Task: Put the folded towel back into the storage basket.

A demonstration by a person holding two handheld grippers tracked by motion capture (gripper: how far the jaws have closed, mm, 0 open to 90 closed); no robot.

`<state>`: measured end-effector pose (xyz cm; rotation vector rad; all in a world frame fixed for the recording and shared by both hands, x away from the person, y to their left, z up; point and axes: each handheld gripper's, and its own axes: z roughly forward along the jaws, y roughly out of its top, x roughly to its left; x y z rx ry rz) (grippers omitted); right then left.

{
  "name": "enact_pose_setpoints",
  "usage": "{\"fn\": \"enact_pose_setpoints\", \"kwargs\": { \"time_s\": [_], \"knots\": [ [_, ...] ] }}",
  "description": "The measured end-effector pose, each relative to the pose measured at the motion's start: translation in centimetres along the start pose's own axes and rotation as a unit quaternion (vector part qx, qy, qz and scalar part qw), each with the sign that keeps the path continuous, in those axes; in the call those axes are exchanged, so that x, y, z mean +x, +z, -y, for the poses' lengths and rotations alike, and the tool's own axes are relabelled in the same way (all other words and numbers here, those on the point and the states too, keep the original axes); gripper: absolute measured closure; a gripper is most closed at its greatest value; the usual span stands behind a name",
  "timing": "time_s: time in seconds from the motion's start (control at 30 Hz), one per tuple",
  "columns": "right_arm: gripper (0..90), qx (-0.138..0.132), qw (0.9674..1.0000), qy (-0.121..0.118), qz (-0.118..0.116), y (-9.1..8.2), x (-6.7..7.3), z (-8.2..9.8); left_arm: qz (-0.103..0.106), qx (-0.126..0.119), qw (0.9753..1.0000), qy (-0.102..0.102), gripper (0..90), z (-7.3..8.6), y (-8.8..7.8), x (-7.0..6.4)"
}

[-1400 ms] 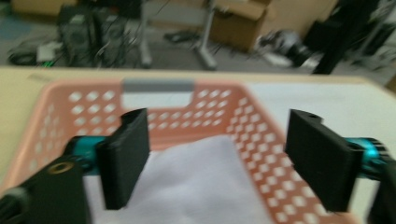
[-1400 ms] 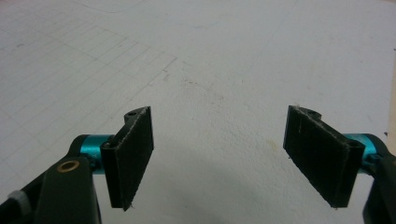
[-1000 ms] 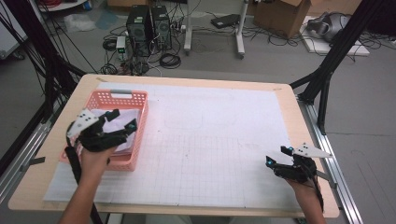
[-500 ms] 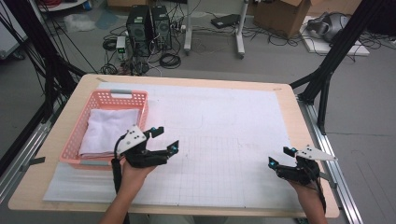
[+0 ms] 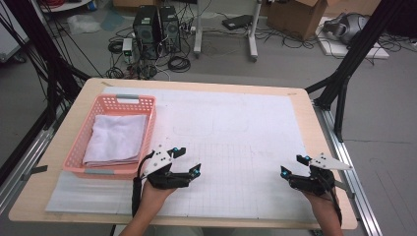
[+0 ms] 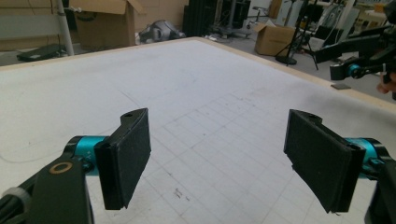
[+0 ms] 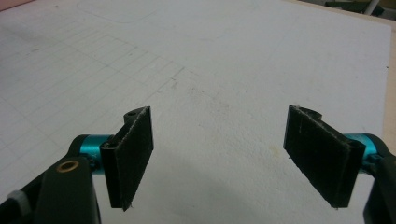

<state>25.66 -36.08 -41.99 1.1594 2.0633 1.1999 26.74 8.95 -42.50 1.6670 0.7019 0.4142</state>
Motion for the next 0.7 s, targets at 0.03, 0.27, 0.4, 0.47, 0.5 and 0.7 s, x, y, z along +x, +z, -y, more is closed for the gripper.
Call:
{"fn": "enact_pose_setpoints", "kwargs": {
  "time_s": [0.03,0.27,0.4,0.47,0.5,0.7],
  "knots": [
    [23.0,0.000,1.0000,0.000,0.000,0.02,-0.01,-0.01,0.001,-0.001,1.0000,-0.001,23.2,0.02,0.03,0.03],
    [23.0,-0.002,1.0000,0.000,0.001,-0.03,-0.13,0.07,0.005,0.007,1.0000,-0.002,23.2,0.12,0.32,0.24],
    [23.0,0.000,1.0000,0.000,0.001,0.02,-0.11,0.13,0.005,0.011,0.9999,-0.005,23.2,0.20,0.48,0.30],
    [23.0,0.000,1.0000,0.002,0.001,-0.03,-0.04,0.13,0.006,0.012,0.9999,-0.004,23.2,0.23,0.54,0.30],
    [23.0,0.000,1.0000,0.002,0.001,-0.03,-0.05,0.15,0.007,0.013,0.9999,-0.004,23.2,0.23,0.55,0.30],
    [23.0,0.001,1.0000,0.002,0.001,-0.03,-0.07,0.18,0.007,0.014,0.9999,-0.004,23.2,0.27,0.62,0.20]
  ]
}}
